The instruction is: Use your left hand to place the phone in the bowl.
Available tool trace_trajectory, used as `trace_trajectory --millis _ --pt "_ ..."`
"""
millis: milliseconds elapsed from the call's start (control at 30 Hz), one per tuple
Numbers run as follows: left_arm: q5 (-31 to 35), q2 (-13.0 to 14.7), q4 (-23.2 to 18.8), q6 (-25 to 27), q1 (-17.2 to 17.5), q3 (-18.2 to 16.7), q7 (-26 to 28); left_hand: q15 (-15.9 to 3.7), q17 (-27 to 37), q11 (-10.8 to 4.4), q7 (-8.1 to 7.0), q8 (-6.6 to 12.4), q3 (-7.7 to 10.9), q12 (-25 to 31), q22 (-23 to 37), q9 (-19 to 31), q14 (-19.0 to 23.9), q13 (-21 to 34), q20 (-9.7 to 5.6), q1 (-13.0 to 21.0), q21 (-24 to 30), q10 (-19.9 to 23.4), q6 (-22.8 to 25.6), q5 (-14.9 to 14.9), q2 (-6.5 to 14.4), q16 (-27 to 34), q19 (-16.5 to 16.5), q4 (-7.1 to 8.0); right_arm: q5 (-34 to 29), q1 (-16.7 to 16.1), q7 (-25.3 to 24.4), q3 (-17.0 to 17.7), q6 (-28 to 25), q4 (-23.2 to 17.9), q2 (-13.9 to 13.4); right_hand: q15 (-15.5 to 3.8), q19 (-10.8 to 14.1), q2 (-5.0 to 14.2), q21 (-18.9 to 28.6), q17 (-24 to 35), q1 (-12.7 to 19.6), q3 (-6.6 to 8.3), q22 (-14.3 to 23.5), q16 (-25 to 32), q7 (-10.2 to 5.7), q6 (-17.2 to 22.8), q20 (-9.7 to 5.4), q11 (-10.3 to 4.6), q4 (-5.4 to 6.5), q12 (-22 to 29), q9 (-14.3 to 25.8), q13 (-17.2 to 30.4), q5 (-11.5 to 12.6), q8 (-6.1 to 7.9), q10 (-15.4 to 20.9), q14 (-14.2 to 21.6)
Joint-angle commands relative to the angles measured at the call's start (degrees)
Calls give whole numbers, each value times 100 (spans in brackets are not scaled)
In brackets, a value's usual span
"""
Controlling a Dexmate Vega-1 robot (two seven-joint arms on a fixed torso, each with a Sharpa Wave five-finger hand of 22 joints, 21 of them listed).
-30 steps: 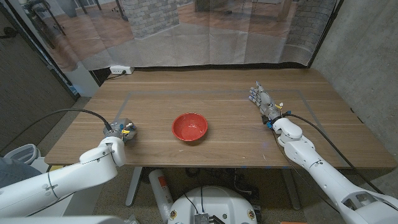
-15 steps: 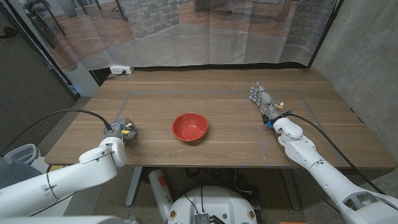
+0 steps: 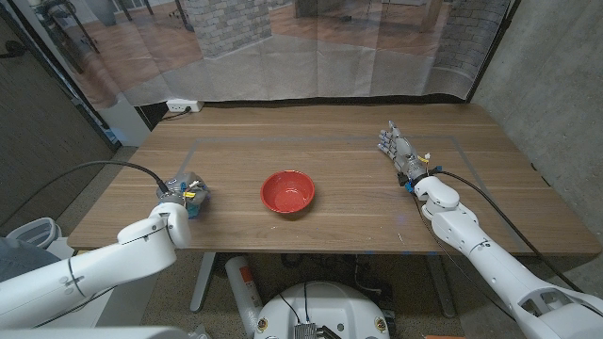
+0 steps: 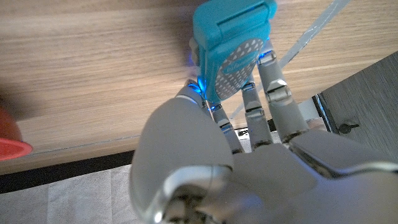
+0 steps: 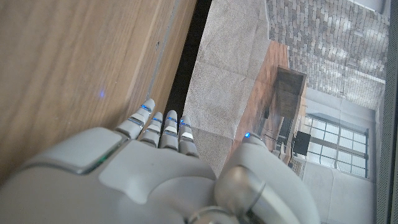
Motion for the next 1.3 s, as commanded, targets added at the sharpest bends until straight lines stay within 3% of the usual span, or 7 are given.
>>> trace_trajectory --millis 33,700,1300 --pt "-147 31 -68 -281 214 -382 128 -1366 47 23 51 37 977 37 7 29 812 27 -824 219 15 84 14 31 158 10 797 -904 -14 -3 -29 -1 -12 -34 -4 38 50 53 -6 29 36 -14 24 12 -30 30 -25 -9 -19 -18 27 13 -11 -11 -9 20" --pt "-177 237 -334 -300 302 -626 127 -1340 136 38 87 65 1033 37 9 80 857 90 -833 191 52 109 48 49 139 1 794 -858 -6 -12 -46 10 29 -83 -22 37 65 59 -27 29 37 -21 25 13 -22 25 -25 0 -25 -16 27 13 -11 -13 -5 24" --pt "144 442 -318 -853 38 -395 -117 -1360 213 4 82 66 1074 48 13 80 874 146 -864 162 61 163 90 59 111 -20 715 -836 40 -138 -153 66 22 -225 -70 36 78 64 -49 29 36 -28 26 11 -25 23 -32 -6 -30 -19 27 13 -12 -13 -15 23"
